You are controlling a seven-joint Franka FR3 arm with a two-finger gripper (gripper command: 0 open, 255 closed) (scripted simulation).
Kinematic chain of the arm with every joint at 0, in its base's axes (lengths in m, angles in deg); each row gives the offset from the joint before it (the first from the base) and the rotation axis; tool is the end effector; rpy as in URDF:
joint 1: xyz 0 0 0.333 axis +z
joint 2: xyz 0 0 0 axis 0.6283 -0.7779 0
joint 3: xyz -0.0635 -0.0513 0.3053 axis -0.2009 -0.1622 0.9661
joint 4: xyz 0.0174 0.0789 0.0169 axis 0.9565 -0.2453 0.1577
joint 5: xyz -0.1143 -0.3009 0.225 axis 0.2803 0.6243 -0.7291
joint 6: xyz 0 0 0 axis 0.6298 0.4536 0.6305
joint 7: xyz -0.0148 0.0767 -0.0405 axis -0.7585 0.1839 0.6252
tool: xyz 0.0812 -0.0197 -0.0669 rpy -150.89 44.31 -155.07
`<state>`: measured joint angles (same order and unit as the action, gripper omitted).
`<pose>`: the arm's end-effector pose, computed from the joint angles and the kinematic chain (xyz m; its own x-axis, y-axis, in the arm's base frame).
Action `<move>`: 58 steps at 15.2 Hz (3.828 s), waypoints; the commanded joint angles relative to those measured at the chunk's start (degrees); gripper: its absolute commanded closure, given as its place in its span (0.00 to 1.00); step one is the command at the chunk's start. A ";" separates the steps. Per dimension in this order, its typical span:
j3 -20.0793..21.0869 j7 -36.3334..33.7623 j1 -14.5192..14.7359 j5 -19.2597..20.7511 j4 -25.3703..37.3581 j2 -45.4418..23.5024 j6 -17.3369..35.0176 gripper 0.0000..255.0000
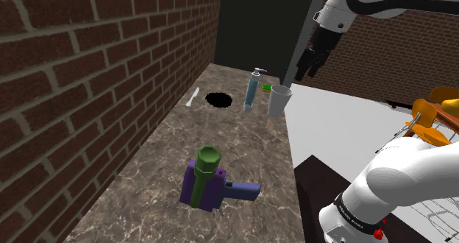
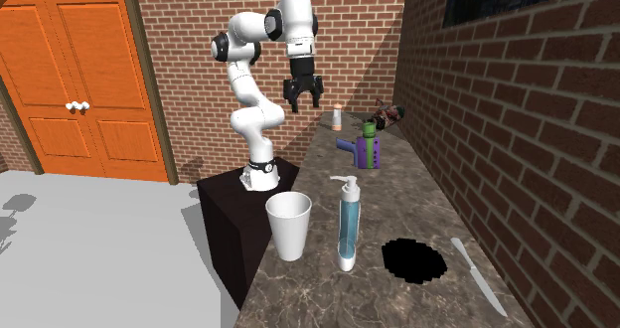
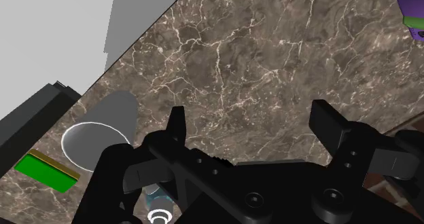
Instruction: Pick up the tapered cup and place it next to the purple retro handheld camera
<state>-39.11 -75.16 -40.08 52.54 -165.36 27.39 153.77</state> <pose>0.3317 -0.0152 0.5883 0.9950 0.0479 0.0873 0.0508 -0.9982 -0.0313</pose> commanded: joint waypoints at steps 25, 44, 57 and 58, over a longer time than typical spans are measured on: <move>-21.45 31.88 -4.82 -8.55 24.09 -46.91 13.86 0.00; -21.42 37.88 -7.63 -14.31 29.18 -58.87 17.72 0.00; -21.55 37.49 -7.57 -13.91 29.92 -58.23 16.44 1.00; -21.61 37.30 -7.54 -13.72 30.31 -57.93 15.79 1.00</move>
<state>-60.65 -37.70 -47.64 38.65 -135.39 -30.83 170.15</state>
